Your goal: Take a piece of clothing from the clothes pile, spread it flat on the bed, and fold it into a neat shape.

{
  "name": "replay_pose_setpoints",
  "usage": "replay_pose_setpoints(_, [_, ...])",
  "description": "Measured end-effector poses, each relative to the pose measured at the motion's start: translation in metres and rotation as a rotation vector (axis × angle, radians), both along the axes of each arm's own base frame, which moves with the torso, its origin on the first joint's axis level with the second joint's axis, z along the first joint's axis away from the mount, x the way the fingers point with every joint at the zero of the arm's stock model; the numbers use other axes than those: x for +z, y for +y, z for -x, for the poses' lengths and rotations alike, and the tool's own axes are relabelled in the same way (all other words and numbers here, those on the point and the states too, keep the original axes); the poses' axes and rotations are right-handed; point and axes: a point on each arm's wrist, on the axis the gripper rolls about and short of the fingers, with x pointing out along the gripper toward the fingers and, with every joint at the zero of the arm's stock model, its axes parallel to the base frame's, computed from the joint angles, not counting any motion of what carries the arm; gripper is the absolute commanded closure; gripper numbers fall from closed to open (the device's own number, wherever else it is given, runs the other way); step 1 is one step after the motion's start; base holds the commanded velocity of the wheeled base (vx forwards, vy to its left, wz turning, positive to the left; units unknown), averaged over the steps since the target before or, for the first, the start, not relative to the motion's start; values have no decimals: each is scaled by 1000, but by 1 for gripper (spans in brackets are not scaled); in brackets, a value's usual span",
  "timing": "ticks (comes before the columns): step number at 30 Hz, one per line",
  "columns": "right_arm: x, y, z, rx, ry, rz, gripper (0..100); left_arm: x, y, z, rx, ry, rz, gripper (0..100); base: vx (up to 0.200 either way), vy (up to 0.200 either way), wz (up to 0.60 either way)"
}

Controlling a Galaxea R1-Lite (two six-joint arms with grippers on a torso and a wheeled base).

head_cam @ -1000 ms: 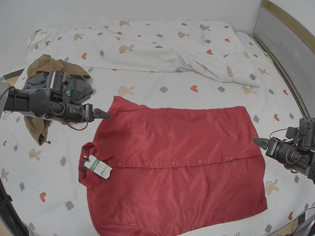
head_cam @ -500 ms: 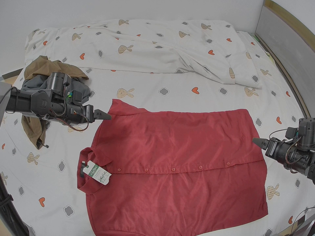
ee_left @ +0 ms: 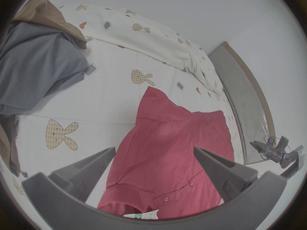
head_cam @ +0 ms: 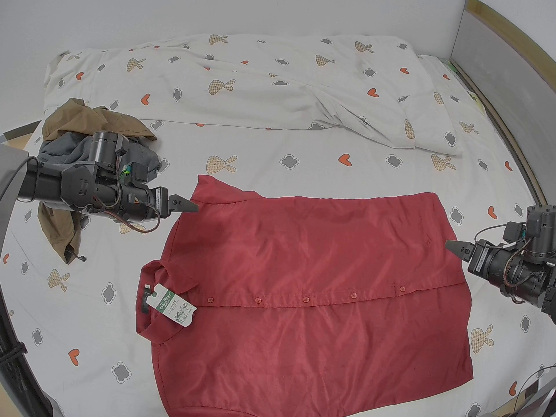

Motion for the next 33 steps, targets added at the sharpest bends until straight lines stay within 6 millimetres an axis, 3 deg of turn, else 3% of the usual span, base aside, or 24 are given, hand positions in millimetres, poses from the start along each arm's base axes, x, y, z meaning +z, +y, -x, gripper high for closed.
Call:
replay_pose_setpoints(7, [0,-1,-1,-3,-1,2,0,-4,0,-6,0,5,1,0,0,0,0])
replay_pose_setpoints(20, [2,-2,0,-8,-9,-2,0,-14,10,-37,-74,-66,81,0,0,0,0])
replay_pose_setpoints(33, [1,0,1,-1,-3,-7,0,-26,14,-44,-201,-156,56,0,0,0,0])
